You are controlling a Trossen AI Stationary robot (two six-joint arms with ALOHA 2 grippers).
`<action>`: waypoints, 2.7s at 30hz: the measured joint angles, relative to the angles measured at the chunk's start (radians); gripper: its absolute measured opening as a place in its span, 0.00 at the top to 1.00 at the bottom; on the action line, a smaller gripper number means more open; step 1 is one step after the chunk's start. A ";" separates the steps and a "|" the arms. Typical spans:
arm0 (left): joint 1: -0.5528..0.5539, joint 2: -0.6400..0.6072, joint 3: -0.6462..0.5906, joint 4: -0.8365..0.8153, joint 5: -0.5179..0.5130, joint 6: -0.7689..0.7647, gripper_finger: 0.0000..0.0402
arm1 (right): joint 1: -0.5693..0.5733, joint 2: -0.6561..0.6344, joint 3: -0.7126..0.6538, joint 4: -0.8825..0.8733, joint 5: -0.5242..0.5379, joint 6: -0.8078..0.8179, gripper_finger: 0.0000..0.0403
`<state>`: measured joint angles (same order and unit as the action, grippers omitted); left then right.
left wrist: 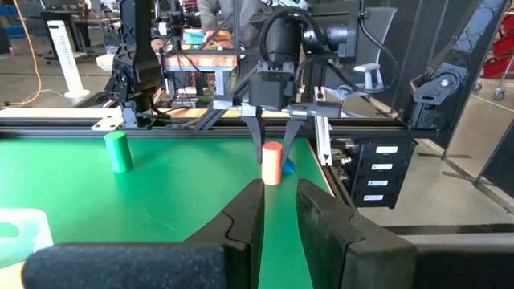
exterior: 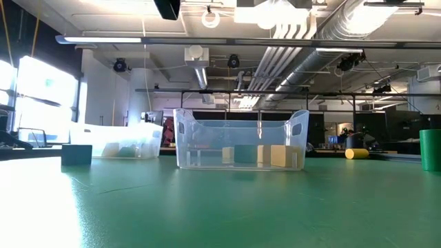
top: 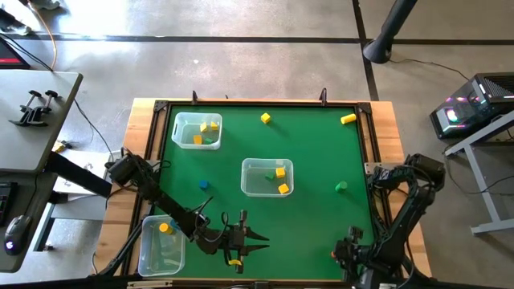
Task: Sort blocks by size
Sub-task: Put the orange cylindrical block into the bottom left transparent bin
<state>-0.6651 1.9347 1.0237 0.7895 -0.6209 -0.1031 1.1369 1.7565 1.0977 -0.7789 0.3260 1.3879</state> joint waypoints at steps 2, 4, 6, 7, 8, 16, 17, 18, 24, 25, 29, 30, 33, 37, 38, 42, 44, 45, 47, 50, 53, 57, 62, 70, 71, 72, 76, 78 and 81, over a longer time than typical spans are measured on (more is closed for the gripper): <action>0.000 0.000 0.000 0.000 0.000 0.000 0.85 | -0.016 0.000 0.000 0.040 0.009 -0.038 0.69; 0.000 0.000 0.000 0.000 0.000 -0.001 0.85 | -0.045 0.000 0.000 0.089 0.035 -0.098 0.69; 0.000 0.000 0.000 0.000 -0.002 -0.001 0.85 | -0.092 0.000 0.000 0.149 0.062 -0.172 0.69; 0.000 0.000 0.000 0.000 -0.012 -0.005 0.85 | -0.121 0.000 0.000 0.180 0.071 -0.211 0.69; -0.002 0.000 0.000 0.000 -0.028 -0.015 0.85 | -0.153 0.000 0.000 0.213 0.074 -0.249 0.69; -0.094 -0.108 0.000 -0.205 -0.142 -0.095 0.85 | -0.411 0.000 0.000 0.507 0.026 -0.608 0.69; -0.115 -0.135 0.000 -0.256 -0.180 -0.130 0.85 | -0.436 0.000 0.000 0.550 0.012 -0.648 0.69; -0.137 -0.160 0.000 -0.301 -0.221 -0.166 0.85 | -0.460 0.000 0.000 0.588 0.002 -0.687 0.69; -0.250 -0.238 0.000 -0.483 -0.483 -0.325 0.85 | -0.563 0.000 0.000 0.662 -0.050 -0.795 0.69; -0.260 -0.239 0.000 -0.485 -0.512 -0.334 0.85 | -0.574 0.003 0.001 0.662 -0.054 -0.802 0.69; -0.270 -0.238 0.000 -0.491 -0.549 -0.347 0.85 | -0.598 0.023 0.001 0.684 -0.095 -0.822 0.69; -0.266 -0.238 0.000 -0.493 -0.549 -0.358 0.85 | -0.600 0.033 0.006 0.680 -0.100 -0.829 0.69; -0.248 -0.238 -0.001 -0.504 -0.548 -0.380 0.85 | -0.600 0.088 0.050 0.628 -0.121 -0.847 0.69; -0.221 -0.238 -0.001 -0.510 -0.515 -0.393 0.85 | -0.600 0.176 0.142 0.502 -0.125 -0.859 0.69; -0.214 -0.238 -0.001 -0.510 -0.503 -0.393 0.85 | -0.600 0.195 0.171 0.476 -0.125 -0.866 0.69; -0.195 -0.237 -0.001 -0.510 -0.458 -0.393 0.85 | -0.600 0.261 0.273 0.398 -0.122 -0.896 0.69; -0.190 -0.237 -0.001 -0.514 -0.450 -0.394 0.85 | -0.600 0.285 0.310 0.383 -0.122 -0.918 0.69; -0.189 -0.237 -0.001 -0.515 -0.447 -0.394 0.85 | -0.600 0.294 0.326 0.383 -0.124 -0.924 0.69; -0.190 -0.237 -0.001 -0.517 -0.445 -0.394 0.85 | -0.600 0.306 0.348 0.372 -0.126 -0.926 0.69; -0.190 -0.237 -0.001 -0.517 -0.444 -0.394 0.85 | -0.607 0.316 0.357 0.369 -0.128 -0.925 0.68; -0.193 -0.237 -0.001 -0.517 -0.443 -0.393 0.85 | -0.612 0.321 0.358 0.368 -0.127 -0.925 0.63; -0.193 -0.237 -0.001 -0.517 -0.443 -0.393 0.85 | -0.613 0.327 0.357 0.357 -0.128 -0.926 0.57; -0.193 -0.237 -0.001 -0.520 -0.444 -0.394 0.85 | -0.612 0.326 0.357 0.371 -0.128 -0.952 0.56; -0.193 -0.237 -0.001 -0.524 -0.442 -0.394 0.85 | -0.607 0.306 0.357 0.419 -0.100 -0.996 0.55; -0.193 -0.237 -0.001 -0.524 -0.439 -0.394 0.85 | -0.604 0.300 0.357 0.422 -0.077 -0.998 0.55; -0.193 -0.237 -0.001 -0.525 -0.436 -0.394 0.85 | -0.600 0.294 0.357 0.424 -0.051 -1.001 0.55; -0.193 -0.237 -0.002 -0.529 -0.435 -0.394 0.85 | -0.568 0.255 0.357 0.419 0.088 -1.024 0.55; -0.193 -0.230 -0.002 -0.526 -0.436 -0.394 0.85 | -0.538 0.228 0.357 0.400 0.179 -1.031 0.55; -0.189 -0.205 -0.002 -0.523 -0.434 -0.402 0.85 | -0.473 0.175 0.329 0.333 0.319 -1.023 0.55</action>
<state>-0.8545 1.7295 1.0222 0.2663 -1.0550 -0.5049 0.6643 1.9316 1.4268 -0.4458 0.6455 0.3648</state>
